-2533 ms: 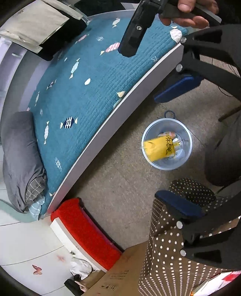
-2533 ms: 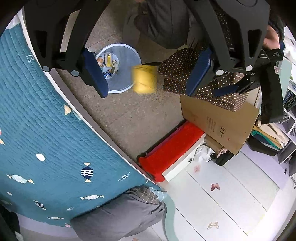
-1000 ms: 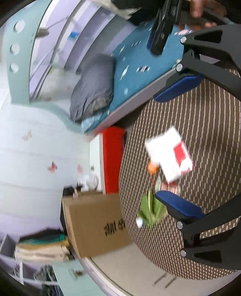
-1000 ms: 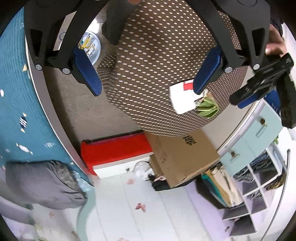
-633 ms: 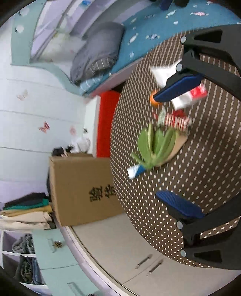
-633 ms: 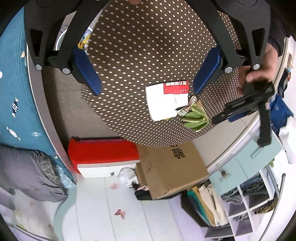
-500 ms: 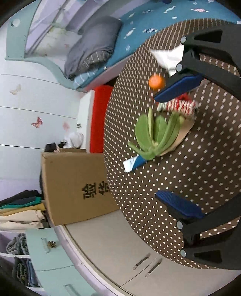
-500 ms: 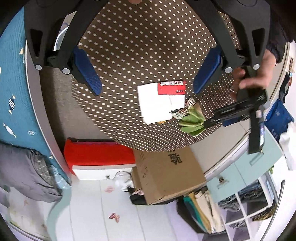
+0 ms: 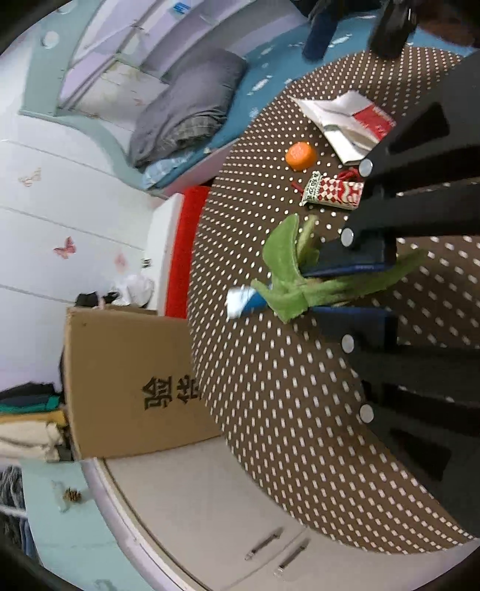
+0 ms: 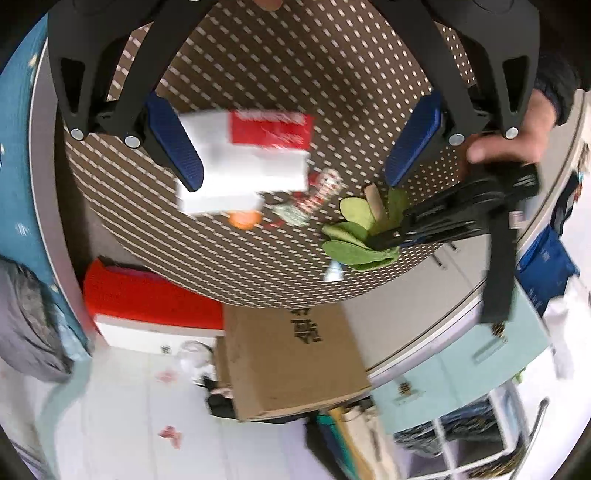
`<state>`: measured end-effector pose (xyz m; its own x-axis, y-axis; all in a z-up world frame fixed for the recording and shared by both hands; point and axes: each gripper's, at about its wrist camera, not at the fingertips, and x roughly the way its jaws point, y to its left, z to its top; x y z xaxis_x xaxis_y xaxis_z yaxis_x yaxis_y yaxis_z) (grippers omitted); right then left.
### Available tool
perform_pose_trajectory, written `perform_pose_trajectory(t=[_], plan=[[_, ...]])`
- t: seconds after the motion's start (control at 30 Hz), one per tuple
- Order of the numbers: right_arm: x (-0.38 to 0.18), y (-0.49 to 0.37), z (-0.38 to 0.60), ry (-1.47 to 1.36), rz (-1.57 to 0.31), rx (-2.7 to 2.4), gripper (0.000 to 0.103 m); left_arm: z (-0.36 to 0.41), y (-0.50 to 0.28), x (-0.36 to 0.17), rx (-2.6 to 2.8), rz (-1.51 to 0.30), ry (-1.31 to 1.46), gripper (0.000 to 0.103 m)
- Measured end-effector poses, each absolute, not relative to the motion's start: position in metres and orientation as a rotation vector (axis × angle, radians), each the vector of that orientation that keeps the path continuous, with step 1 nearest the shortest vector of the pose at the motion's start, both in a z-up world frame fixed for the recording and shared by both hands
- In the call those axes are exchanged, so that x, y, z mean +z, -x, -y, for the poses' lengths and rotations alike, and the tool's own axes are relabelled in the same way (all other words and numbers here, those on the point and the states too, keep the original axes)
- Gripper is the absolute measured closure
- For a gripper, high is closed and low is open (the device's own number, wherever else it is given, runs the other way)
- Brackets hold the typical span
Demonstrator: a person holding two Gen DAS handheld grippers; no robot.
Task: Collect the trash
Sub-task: 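Grasp the green plush toy with the left gripper while the right gripper grasps the red-checked packet, then carry the green plush and red-checked packet to the wastebasket and release them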
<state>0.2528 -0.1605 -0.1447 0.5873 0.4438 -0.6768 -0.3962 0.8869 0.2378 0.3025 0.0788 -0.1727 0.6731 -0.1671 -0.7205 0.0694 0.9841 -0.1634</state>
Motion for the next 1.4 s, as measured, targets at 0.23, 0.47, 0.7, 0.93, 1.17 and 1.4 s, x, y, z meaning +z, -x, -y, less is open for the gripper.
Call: perform_pose_trajectory(t=[0.23,0.47,0.7,0.93,1.17,1.4], plan=[[-0.175,-0.279,0.107,-0.015,-0.893,0.55,0.042,-0.116,-0.252,-0.162,-0.088,-0.783,0.19,0.089],[-0.199,-0.297,0.085,0.005,-0.951,0.489,0.057,-0.145,-0.213,-0.168,-0.058,-0.786,0.266,0.089],[-0.199,-0.311,0.065,-0.018,-0.965,0.449,0.062,-0.148,-0.191,-0.17,-0.067,-0.781,0.287,0.089],[-0.194,-0.333,0.057,-0.085,-0.977,0.395,0.062,-0.151,-0.174,-0.173,-0.069,-0.781,0.307,0.089],[-0.2,-0.33,0.043,0.025,-0.946,0.397,0.087,-0.153,-0.168,-0.17,-0.071,-0.772,0.314,0.089],[-0.171,-0.288,0.074,-0.021,-0.857,0.521,0.087,-0.146,-0.162,-0.157,-0.078,-0.748,0.307,0.089]])
